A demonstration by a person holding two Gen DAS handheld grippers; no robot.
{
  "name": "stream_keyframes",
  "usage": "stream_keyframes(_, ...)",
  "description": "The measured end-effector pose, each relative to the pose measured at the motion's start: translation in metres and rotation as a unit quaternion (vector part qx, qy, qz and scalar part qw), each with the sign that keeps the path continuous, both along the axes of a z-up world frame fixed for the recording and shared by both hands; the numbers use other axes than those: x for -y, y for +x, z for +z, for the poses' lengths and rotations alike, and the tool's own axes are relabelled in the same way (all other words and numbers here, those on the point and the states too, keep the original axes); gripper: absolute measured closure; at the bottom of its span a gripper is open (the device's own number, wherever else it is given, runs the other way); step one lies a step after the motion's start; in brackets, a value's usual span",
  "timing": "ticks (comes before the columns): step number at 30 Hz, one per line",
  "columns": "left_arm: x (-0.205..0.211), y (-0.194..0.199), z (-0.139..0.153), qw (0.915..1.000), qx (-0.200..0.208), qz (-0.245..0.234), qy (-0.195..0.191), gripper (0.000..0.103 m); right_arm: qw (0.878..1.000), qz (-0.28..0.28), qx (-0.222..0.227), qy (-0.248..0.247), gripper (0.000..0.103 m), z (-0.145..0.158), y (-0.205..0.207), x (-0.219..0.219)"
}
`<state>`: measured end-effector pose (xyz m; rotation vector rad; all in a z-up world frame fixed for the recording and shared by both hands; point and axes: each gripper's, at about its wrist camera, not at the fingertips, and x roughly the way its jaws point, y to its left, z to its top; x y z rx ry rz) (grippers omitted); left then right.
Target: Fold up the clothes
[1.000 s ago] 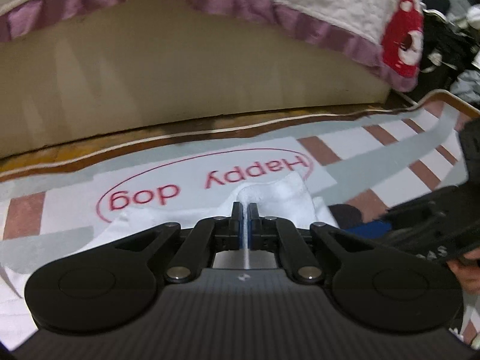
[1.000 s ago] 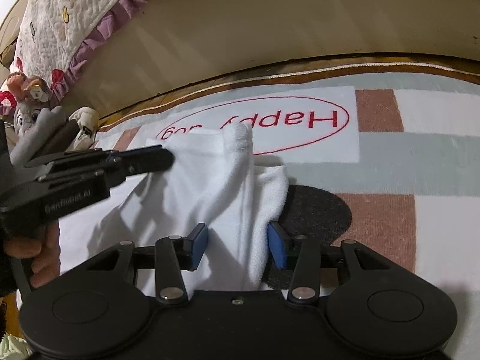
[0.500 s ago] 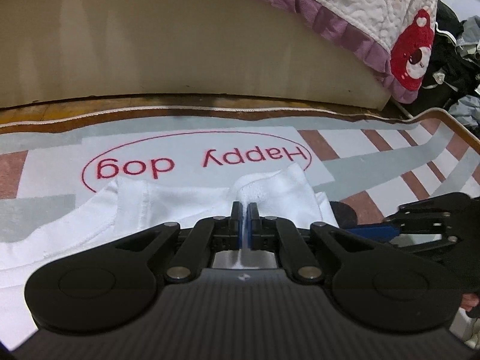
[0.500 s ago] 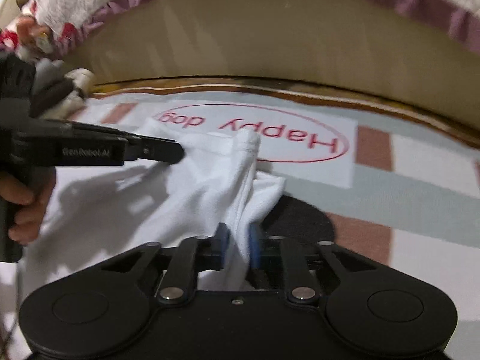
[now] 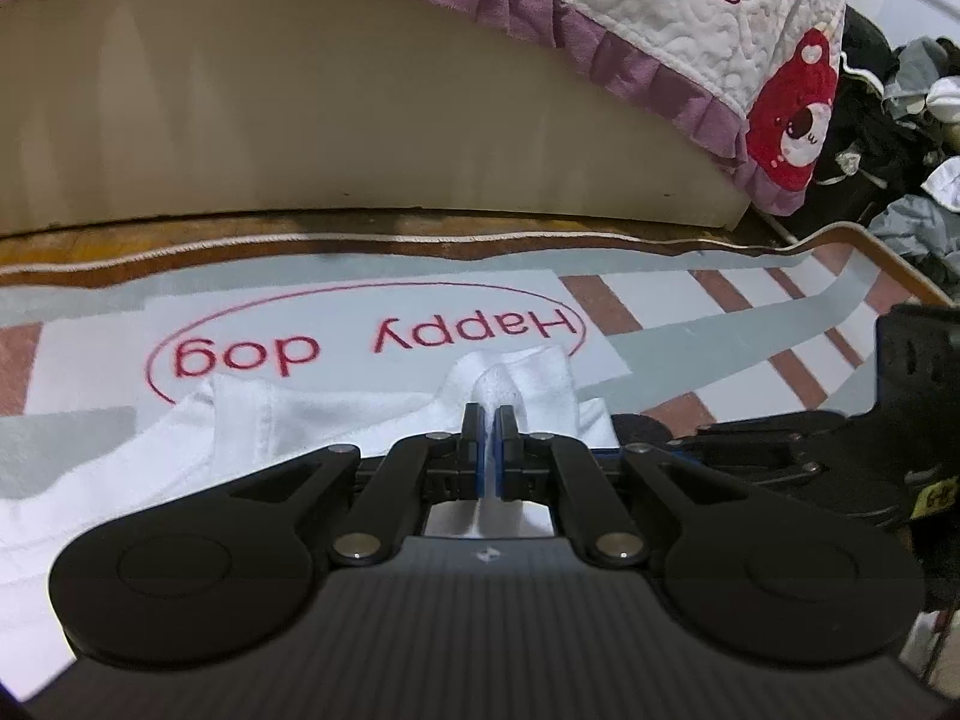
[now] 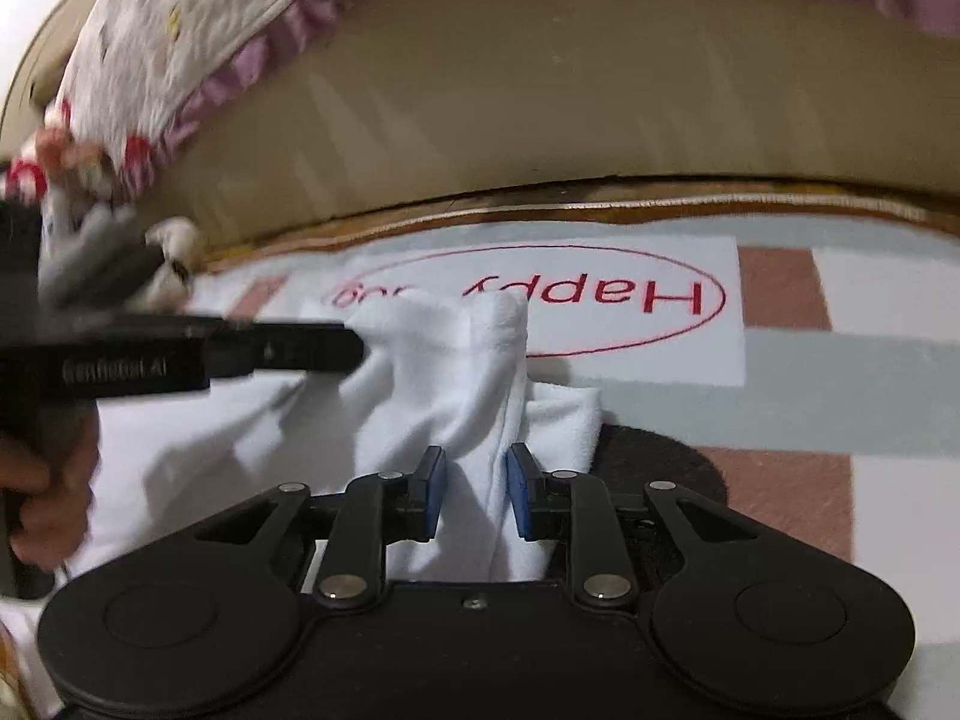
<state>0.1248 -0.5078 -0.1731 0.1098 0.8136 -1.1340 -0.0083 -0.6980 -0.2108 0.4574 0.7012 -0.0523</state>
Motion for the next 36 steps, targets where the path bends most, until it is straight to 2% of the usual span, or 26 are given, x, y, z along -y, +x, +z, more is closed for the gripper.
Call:
stream_keyframes(2,0.001,0.000,-0.002,1.0000,0.003,0.001,0.003,0.101,1.000,0.002,0.006,-0.003,0.075,-0.002,-0.001,-0.003)
stream_keyframes(3,0.001,0.000,-0.002,1.0000,0.006,0.001,0.005,0.101,1.000,0.008,0.006,-0.016,0.081,-0.001,0.000,-0.006)
stream_keyframes(4,0.001,-0.001,-0.003,0.9999,0.010,0.002,0.006,0.101,1.000,0.011,0.005,-0.028,0.099,0.001,0.001,-0.008)
stream_keyframes(6,0.001,-0.001,-0.001,0.9995,0.026,0.009,0.013,0.101,0.999,0.001,0.002,-0.052,0.099,0.008,0.001,-0.010)
stream_keyframes(10,0.003,0.000,0.000,0.9945,0.091,0.020,0.047,0.101,0.997,-0.023,-0.004,-0.073,0.100,0.018,-0.004,-0.002)
stream_keyframes(12,0.008,-0.001,-0.005,0.9882,0.132,0.030,0.072,0.103,0.998,-0.026,-0.016,-0.062,0.100,0.011,-0.001,0.002)
stream_keyframes(13,0.010,-0.002,-0.007,0.9808,0.167,0.047,0.089,0.103,0.998,-0.026,-0.021,-0.061,0.100,0.008,0.000,0.003)
stream_keyframes(14,0.011,-0.001,-0.007,0.9770,0.185,0.052,0.093,0.103,0.997,-0.023,-0.025,-0.071,0.100,0.006,0.001,0.000)
stream_keyframes(18,-0.016,0.014,0.010,0.9825,0.161,0.070,0.061,0.099,0.998,-0.031,-0.024,-0.054,0.100,0.005,-0.001,0.006)
stream_keyframes(20,-0.047,0.020,0.018,0.9832,0.149,0.090,0.056,0.097,0.998,-0.033,-0.025,-0.049,0.100,0.004,-0.001,0.007)
stream_keyframes(22,-0.083,0.029,0.021,0.9799,0.138,0.125,0.071,0.077,0.998,-0.031,-0.029,-0.054,0.100,0.005,0.001,0.005)
stream_keyframes(25,-0.143,0.041,0.017,0.9697,0.130,0.181,0.101,0.059,0.998,-0.032,-0.028,-0.044,0.100,0.004,0.000,0.008)
stream_keyframes(28,-0.200,0.054,0.005,0.9478,0.122,0.253,0.151,0.059,0.998,-0.035,-0.028,-0.035,0.100,0.003,0.000,0.009)
stream_keyframes(31,-0.250,0.058,0.000,0.9334,0.106,0.307,0.152,0.054,0.998,-0.034,-0.030,-0.039,0.100,0.004,0.001,0.008)
stream_keyframes(32,-0.261,0.057,-0.001,0.9337,0.103,0.309,0.148,0.054,0.998,-0.033,-0.031,-0.039,0.100,0.004,0.001,0.008)
stream_keyframes(35,-0.274,0.053,-0.003,0.9464,0.101,0.276,0.133,0.051,0.998,-0.031,-0.032,-0.040,0.099,0.004,0.002,0.008)
stream_keyframes(36,-0.274,0.052,-0.005,0.9512,0.100,0.260,0.132,0.044,0.998,-0.031,-0.032,-0.041,0.099,0.004,0.002,0.008)
